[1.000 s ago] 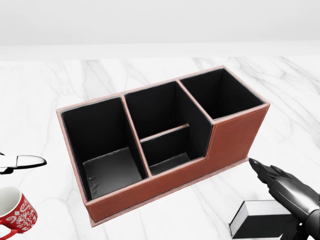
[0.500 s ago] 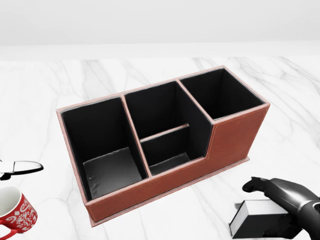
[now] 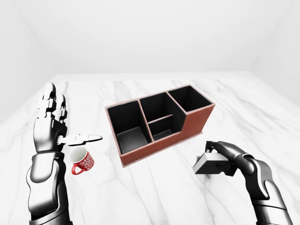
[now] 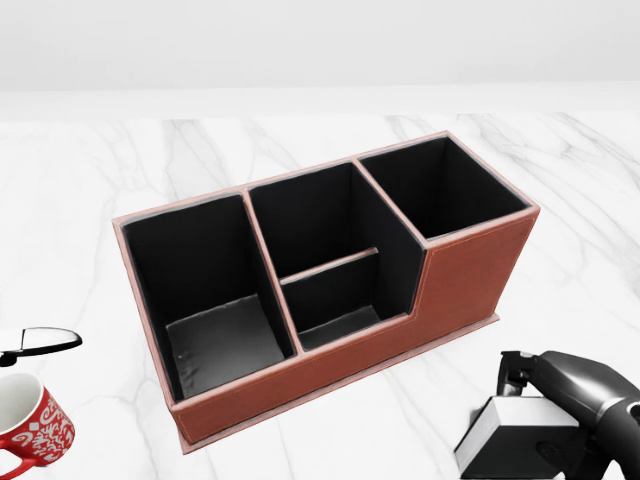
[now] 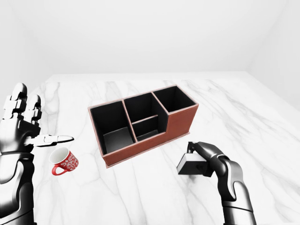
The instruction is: Pick up the book and place it in the left compartment of the caddy.
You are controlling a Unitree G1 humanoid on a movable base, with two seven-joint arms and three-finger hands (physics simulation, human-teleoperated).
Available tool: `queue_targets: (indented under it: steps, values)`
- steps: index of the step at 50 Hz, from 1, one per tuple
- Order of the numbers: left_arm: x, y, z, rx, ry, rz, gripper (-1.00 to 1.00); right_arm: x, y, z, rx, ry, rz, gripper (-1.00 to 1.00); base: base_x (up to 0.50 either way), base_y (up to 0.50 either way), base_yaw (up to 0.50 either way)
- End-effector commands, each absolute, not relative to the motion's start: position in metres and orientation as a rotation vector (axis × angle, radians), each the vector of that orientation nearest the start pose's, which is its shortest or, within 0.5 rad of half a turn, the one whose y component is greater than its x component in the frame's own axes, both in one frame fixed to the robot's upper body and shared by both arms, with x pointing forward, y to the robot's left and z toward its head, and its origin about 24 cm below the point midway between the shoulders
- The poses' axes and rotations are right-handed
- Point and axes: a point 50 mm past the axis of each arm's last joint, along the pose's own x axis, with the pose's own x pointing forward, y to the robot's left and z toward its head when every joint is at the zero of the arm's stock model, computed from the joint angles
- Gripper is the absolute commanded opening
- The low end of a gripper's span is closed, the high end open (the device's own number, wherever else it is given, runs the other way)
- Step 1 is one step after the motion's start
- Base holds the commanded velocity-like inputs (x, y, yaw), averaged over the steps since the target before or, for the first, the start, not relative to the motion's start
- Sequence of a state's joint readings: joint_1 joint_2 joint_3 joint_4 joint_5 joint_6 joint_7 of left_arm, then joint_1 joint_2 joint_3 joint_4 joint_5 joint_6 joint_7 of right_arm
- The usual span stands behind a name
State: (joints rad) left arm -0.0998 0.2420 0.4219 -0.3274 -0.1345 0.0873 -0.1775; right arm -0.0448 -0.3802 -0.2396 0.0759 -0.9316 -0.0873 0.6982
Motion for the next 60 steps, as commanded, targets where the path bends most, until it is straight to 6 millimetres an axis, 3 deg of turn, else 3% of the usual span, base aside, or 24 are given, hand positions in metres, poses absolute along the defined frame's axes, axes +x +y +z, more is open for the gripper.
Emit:
queue_targets:
  steps: [1,14,34,48,60]
  values:
    - [0.240,0.259,0.160,0.171,-0.397,0.163,1.00,0.252,-0.256,0.073,-1.206,0.341,0.348,-1.00,0.00,0.00,0.00]
    - [0.240,0.257,0.158,0.165,-0.391,0.156,1.00,0.258,-0.249,0.122,-1.201,0.117,0.273,-1.00,0.00,0.00,0.00]
    - [0.241,0.254,0.158,0.162,-0.391,0.147,1.00,0.254,-0.232,0.146,-1.158,-0.050,0.275,-1.00,0.00,0.00,0.00]
    - [0.242,0.255,0.159,0.160,-0.393,0.147,1.00,0.249,-0.202,0.179,-1.123,-0.280,0.303,-1.00,0.00,0.00,0.00]
    - [0.240,0.256,0.158,0.159,-0.393,0.150,1.00,0.245,-0.189,0.189,-1.118,-0.363,0.326,-1.00,0.00,0.00,0.00]
